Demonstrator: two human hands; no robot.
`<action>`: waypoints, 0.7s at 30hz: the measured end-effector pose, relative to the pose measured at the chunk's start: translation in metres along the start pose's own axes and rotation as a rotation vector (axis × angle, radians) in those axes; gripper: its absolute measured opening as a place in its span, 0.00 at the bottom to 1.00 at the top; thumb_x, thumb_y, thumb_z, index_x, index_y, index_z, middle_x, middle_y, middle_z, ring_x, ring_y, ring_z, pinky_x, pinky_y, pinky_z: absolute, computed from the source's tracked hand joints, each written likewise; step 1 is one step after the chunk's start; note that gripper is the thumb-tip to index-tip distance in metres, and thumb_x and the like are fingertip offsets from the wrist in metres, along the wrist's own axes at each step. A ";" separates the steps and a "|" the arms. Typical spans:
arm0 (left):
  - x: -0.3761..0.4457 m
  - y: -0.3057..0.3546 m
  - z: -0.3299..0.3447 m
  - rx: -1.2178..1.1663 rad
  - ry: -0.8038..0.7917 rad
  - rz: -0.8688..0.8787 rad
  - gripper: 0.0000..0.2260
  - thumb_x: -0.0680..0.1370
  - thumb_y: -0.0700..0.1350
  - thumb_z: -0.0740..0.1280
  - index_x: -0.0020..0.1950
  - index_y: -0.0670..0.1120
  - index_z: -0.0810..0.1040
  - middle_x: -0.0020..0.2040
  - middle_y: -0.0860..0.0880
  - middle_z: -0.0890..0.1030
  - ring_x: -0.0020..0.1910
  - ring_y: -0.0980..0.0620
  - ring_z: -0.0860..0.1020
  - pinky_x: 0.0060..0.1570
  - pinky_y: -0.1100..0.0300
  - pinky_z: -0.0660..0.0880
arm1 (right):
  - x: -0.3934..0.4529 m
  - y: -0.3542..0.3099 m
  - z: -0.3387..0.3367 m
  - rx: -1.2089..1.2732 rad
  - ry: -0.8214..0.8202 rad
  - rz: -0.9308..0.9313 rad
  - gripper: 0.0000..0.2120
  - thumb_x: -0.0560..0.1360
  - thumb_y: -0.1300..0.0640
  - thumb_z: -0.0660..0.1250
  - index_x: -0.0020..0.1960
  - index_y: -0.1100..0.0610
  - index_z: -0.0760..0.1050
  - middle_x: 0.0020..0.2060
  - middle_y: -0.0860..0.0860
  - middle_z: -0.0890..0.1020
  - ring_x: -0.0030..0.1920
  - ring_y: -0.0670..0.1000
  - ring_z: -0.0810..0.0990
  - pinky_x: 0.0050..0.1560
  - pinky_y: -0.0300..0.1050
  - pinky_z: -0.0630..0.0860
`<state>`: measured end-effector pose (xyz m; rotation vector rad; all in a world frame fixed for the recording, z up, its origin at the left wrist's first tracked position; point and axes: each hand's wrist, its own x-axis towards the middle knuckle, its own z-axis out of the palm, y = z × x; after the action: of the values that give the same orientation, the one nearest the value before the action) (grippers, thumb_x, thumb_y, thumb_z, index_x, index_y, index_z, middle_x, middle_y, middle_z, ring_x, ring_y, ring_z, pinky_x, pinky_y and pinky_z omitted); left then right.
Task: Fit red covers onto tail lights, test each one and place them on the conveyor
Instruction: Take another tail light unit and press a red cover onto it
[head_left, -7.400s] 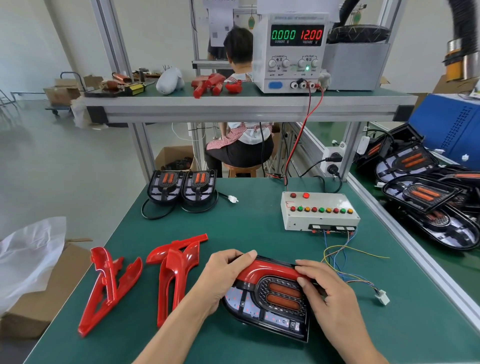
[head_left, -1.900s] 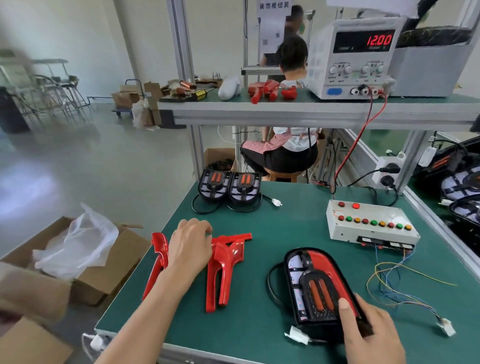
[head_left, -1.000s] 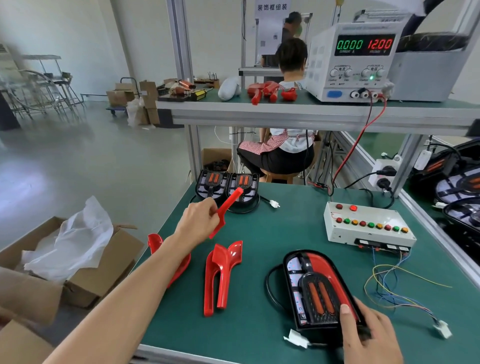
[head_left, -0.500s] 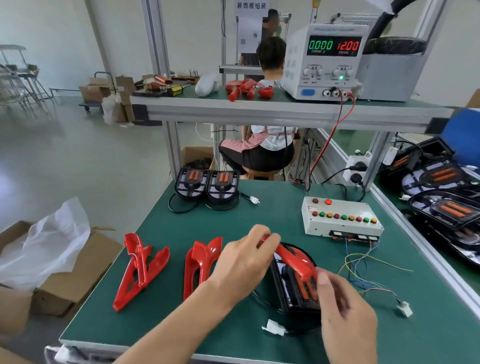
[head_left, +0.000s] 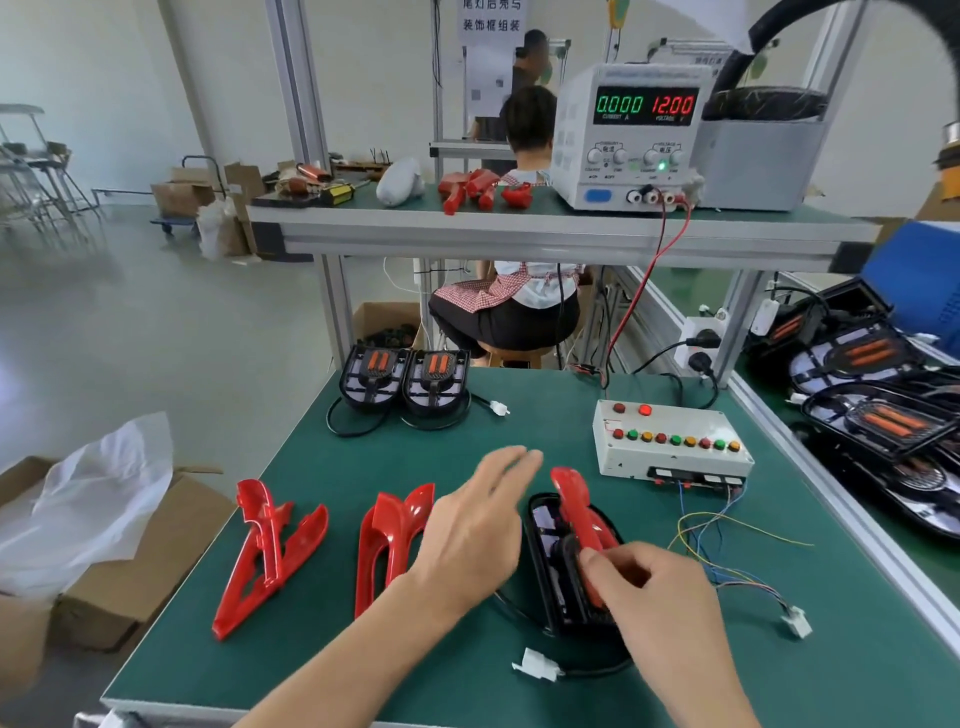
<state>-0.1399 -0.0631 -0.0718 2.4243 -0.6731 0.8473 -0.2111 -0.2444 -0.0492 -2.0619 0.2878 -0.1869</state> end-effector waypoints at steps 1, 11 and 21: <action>0.000 -0.001 0.002 -0.040 -0.009 -0.177 0.20 0.77 0.33 0.65 0.69 0.43 0.78 0.65 0.47 0.79 0.55 0.47 0.82 0.46 0.54 0.80 | -0.003 0.000 0.002 -0.084 0.036 -0.023 0.09 0.71 0.41 0.72 0.35 0.43 0.83 0.28 0.40 0.81 0.31 0.42 0.78 0.36 0.43 0.72; 0.023 0.002 0.033 -0.732 -0.505 -1.050 0.20 0.85 0.58 0.56 0.47 0.43 0.75 0.39 0.44 0.79 0.30 0.48 0.83 0.43 0.52 0.84 | -0.016 -0.003 0.030 -0.655 0.056 -0.174 0.19 0.78 0.35 0.58 0.49 0.49 0.77 0.41 0.46 0.71 0.49 0.52 0.81 0.41 0.45 0.66; 0.019 0.013 0.045 -1.077 -0.488 -1.216 0.22 0.87 0.54 0.55 0.66 0.37 0.73 0.57 0.38 0.83 0.51 0.43 0.82 0.53 0.48 0.80 | -0.020 0.003 0.043 -0.716 0.115 -0.255 0.21 0.81 0.35 0.53 0.58 0.46 0.77 0.52 0.45 0.76 0.54 0.49 0.80 0.48 0.43 0.74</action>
<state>-0.1147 -0.1048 -0.0865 1.4973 0.2548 -0.5204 -0.2198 -0.2039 -0.0729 -2.8042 0.1708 -0.4037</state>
